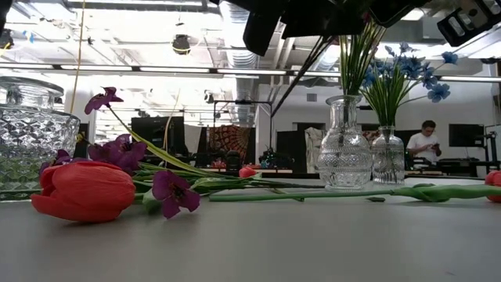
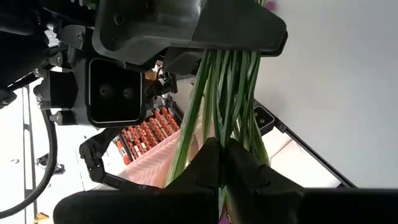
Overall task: Sort flowers into vase by color
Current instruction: Put the right violet flowers into the middle transparent vase
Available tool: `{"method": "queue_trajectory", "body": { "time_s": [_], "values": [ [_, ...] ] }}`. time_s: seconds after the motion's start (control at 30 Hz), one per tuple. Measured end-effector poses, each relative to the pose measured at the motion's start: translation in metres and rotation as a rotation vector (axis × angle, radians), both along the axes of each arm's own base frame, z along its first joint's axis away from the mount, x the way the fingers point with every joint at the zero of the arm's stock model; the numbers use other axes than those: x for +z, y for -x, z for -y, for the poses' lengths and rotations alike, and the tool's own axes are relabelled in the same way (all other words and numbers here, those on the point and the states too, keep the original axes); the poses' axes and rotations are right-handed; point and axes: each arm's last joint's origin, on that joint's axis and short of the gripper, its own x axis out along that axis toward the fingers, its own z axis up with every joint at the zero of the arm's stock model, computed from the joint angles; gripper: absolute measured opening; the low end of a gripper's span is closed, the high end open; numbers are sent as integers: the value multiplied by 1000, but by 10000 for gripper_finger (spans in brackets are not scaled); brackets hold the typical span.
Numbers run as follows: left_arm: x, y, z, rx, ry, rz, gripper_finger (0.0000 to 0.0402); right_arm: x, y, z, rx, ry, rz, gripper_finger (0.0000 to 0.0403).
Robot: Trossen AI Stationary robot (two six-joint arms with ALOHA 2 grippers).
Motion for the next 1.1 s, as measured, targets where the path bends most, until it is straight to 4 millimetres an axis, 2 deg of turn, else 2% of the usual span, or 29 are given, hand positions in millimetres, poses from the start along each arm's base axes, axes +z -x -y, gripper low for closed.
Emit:
{"method": "queue_trajectory", "body": {
  "time_s": [0.17,0.53,0.7,0.87,1.1],
  "values": [
    [0,0,0,1,3,0,20,0,0,0,0,0,1,53],
    [0,1,3,-4,2,-1,11,0,0,0,5,8,9,143],
    [-1,2,5,2,37,-9,10,3,3,-3,59,73,64,164],
    [0,8,2,9,88,-70,9,13,14,-7,116,164,166,164],
    [27,16,-15,30,246,-53,9,24,47,-7,117,374,212,163]
  ]
}}
